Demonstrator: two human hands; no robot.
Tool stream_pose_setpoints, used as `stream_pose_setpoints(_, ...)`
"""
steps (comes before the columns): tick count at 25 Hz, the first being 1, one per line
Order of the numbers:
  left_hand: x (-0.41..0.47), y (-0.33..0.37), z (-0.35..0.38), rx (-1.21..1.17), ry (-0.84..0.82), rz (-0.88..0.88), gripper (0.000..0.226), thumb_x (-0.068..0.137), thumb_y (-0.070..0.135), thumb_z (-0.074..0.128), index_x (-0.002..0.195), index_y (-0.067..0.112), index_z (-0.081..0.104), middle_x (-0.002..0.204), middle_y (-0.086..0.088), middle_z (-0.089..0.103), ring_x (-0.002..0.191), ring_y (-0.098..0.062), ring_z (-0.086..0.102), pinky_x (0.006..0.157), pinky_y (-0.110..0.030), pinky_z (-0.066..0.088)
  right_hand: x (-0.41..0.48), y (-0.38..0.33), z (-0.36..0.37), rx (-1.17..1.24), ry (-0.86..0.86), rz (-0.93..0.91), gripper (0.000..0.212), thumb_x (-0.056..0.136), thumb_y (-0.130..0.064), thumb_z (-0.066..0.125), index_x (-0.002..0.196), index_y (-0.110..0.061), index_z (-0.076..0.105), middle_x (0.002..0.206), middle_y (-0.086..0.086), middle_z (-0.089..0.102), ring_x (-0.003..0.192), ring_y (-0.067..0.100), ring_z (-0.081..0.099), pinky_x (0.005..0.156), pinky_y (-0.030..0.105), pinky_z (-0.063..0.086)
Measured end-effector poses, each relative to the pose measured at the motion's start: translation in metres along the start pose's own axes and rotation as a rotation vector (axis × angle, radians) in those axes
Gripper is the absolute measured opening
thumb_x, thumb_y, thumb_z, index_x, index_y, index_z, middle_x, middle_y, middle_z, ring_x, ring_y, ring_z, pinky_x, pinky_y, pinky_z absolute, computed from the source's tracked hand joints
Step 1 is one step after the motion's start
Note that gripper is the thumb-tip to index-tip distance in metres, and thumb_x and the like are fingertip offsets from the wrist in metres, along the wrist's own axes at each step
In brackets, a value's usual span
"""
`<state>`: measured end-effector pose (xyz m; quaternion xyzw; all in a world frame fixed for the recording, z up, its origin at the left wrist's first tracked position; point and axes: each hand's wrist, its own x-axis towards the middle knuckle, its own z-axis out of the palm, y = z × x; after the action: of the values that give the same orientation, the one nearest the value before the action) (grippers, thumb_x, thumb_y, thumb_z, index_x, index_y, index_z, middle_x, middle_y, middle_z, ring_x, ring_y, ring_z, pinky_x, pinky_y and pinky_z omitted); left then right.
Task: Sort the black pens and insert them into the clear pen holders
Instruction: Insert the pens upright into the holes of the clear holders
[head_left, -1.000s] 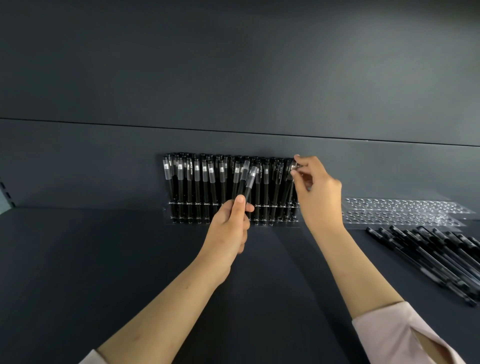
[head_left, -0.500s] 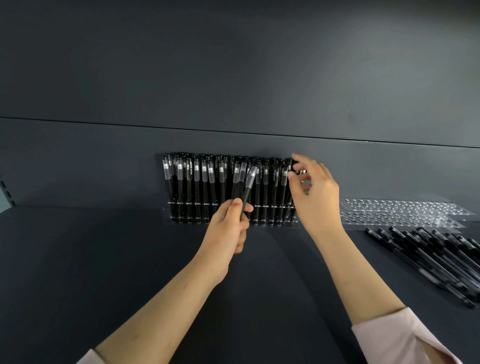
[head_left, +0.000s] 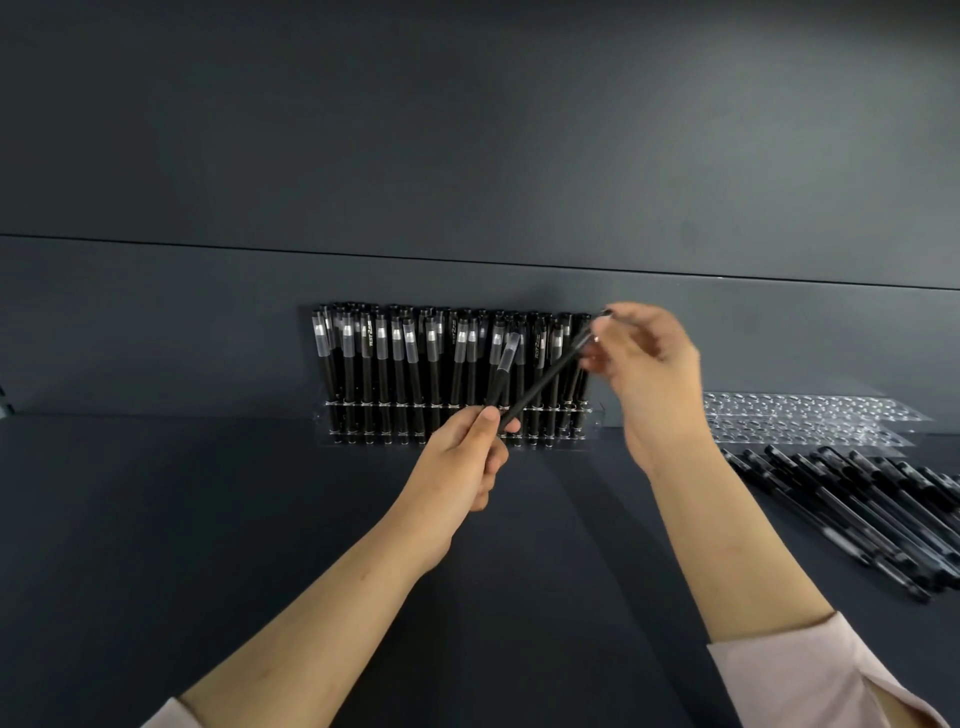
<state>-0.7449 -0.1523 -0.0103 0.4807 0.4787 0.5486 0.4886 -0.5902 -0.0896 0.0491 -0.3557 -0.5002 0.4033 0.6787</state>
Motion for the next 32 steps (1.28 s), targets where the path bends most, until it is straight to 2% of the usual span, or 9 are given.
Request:
stream_pose_setpoints(2, 0.002, -0.001, -0.003, -0.007, 0.047, -0.001, 0.029, 0.104, 0.031, 0.040, 0.098, 0.014, 0.063, 0.054, 0.008, 0.037, 0.043, -0.006, 0.024, 0.040, -0.020, 0.019, 0.007, -0.003, -0.012, -0.071, 0.188, -0.132, 0.012, 0.092, -0.004, 0.059, 0.097, -0.015, 0.057, 0.082, 0.000, 0.064, 0.064, 0.007, 0.064, 0.071, 0.027, 0.055)
stream_pose_setpoints(5, 0.004, -0.001, -0.007, -0.040, 0.065, -0.007, 0.029, 0.104, 0.028, 0.038, 0.094, 0.014, 0.062, 0.051, 0.008, 0.034, 0.040, -0.006, 0.022, 0.036, -0.018, 0.018, 0.007, 0.000, -0.021, -0.283, 0.272, -0.288, 0.011, 0.093, -0.011, 0.058, 0.101, -0.019, 0.056, 0.088, -0.002, 0.064, 0.071, 0.014, 0.064, 0.076, 0.032, 0.056)
stream_pose_setpoints(11, -0.001, 0.002, -0.006, -0.042, 0.002, 0.067, 0.037, 0.104, 0.027, 0.031, 0.074, 0.027, 0.051, 0.045, 0.015, 0.033, 0.035, -0.002, 0.022, 0.038, -0.016, 0.019, 0.003, 0.006, -0.015, -0.507, 0.148, -0.384, 0.015, 0.094, -0.014, 0.057, 0.103, -0.025, 0.056, 0.089, -0.011, 0.062, 0.081, 0.011, 0.062, 0.073, 0.021, 0.051)
stream_pose_setpoints(15, 0.002, 0.002, -0.004, -0.106, -0.020, -0.001, 0.036, 0.104, 0.014, 0.029, 0.082, 0.014, 0.057, 0.046, 0.009, 0.038, 0.033, -0.004, 0.025, 0.035, -0.016, 0.018, 0.005, 0.013, -0.013, -0.651, 0.091, -0.457, 0.020, 0.092, -0.014, 0.062, 0.110, -0.018, 0.057, 0.086, -0.006, 0.064, 0.075, 0.005, 0.059, 0.069, 0.011, 0.046)
stream_pose_setpoints(20, 0.000, 0.002, 0.003, -0.045, 0.027, -0.029, 0.031, 0.102, 0.015, 0.033, 0.094, 0.012, 0.063, 0.057, 0.001, 0.050, 0.043, -0.010, 0.039, 0.043, -0.026, 0.031, 0.013, 0.033, -0.012, -0.843, 0.011, -0.501, 0.021, 0.094, -0.017, 0.060, 0.115, -0.016, 0.063, 0.095, 0.002, 0.065, 0.085, 0.017, 0.061, 0.079, 0.032, 0.053)
stream_pose_setpoints(22, -0.001, 0.002, 0.003, -0.041, 0.037, -0.024, 0.031, 0.102, 0.016, 0.034, 0.095, 0.012, 0.064, 0.058, 0.001, 0.052, 0.045, -0.010, 0.042, 0.045, -0.027, 0.035, 0.013, 0.040, -0.012, -0.866, -0.032, -0.494, 0.025, 0.095, -0.016, 0.058, 0.120, -0.016, 0.063, 0.103, 0.003, 0.064, 0.093, 0.022, 0.062, 0.084, 0.039, 0.054)
stream_pose_setpoints(24, 0.000, 0.002, 0.002, -0.038, 0.046, -0.024, 0.031, 0.103, 0.016, 0.035, 0.095, 0.013, 0.065, 0.058, 0.001, 0.052, 0.046, -0.010, 0.043, 0.046, -0.027, 0.036, 0.011, 0.044, -0.012, -0.850, -0.085, -0.480, 0.030, 0.095, -0.014, 0.057, 0.125, -0.016, 0.062, 0.110, 0.003, 0.063, 0.098, 0.018, 0.062, 0.089, 0.034, 0.053)
stream_pose_setpoints(27, -0.001, 0.002, 0.001, -0.030, 0.041, -0.004, 0.030, 0.103, 0.020, 0.037, 0.098, 0.015, 0.066, 0.061, 0.001, 0.053, 0.048, -0.009, 0.044, 0.048, -0.026, 0.038, 0.011, 0.042, -0.011, -0.789, -0.081, -0.408, 0.031, 0.095, -0.012, 0.056, 0.125, -0.018, 0.063, 0.109, -0.001, 0.062, 0.086, 0.009, 0.059, 0.083, 0.021, 0.050)
stream_pose_setpoints(32, -0.001, 0.002, 0.000, 0.075, 0.041, 0.055, 0.026, 0.103, 0.028, 0.042, 0.103, 0.027, 0.067, 0.075, 0.005, 0.058, 0.058, -0.005, 0.051, 0.060, -0.022, 0.047, 0.003, 0.030, -0.007, -0.711, -0.056, -0.371, 0.037, 0.095, -0.015, 0.057, 0.130, -0.024, 0.059, 0.107, -0.004, 0.059, 0.086, 0.009, 0.057, 0.081, 0.022, 0.051)
